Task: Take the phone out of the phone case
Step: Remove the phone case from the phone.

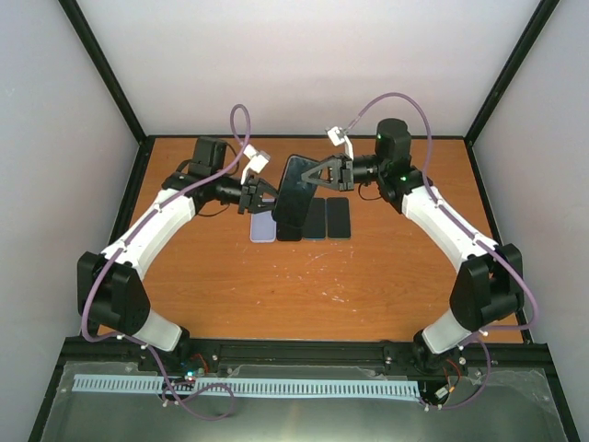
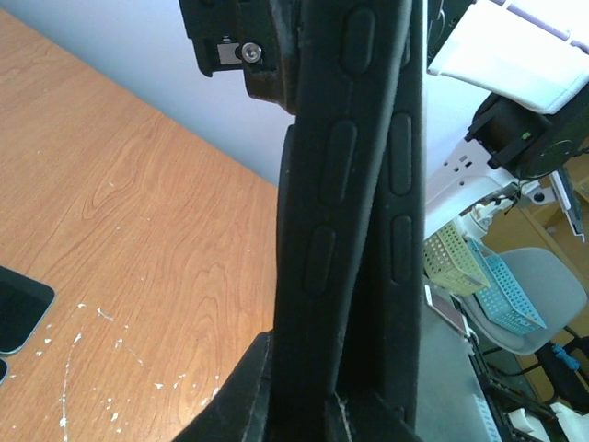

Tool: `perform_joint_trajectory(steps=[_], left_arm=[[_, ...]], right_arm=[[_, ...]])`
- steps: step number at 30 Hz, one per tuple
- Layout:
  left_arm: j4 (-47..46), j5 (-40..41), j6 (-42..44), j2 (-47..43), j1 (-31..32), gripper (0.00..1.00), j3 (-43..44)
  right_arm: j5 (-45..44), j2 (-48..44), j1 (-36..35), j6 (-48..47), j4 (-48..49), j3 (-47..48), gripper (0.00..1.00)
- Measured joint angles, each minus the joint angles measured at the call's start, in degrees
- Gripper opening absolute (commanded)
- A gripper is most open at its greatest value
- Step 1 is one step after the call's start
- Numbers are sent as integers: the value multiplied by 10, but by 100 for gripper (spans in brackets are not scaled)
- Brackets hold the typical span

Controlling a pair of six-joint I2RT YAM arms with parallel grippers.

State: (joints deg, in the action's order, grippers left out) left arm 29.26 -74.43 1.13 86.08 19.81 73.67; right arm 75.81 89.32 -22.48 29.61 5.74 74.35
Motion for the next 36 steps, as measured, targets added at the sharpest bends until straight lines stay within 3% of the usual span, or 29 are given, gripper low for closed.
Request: perform_joint_trajectory(steps=[2,8,12,18,24,36], left_arm=[[-3,-7,-3,-1,-4,1,0],[-58,-33,-55,-4,-28,1,-3],[-112,-46,-109,-10,-49,1,-28],[-207,-63,-204,-9,-100,1,-75],[-282,-56,-320,8,-142,1,-100],[-284,19,-440,32,-147,1,-101]], right_arm=[[8,11,0,-6,-16,19,7],[1,43,-9,-52,-80,70,44],[-23,58,-3,-80,-121,87,58],[-99,63,39,-140,-196,127,63],[-217,52,31,-213,-242,129,63],[-521,16,-123,-393,-280,128,64]])
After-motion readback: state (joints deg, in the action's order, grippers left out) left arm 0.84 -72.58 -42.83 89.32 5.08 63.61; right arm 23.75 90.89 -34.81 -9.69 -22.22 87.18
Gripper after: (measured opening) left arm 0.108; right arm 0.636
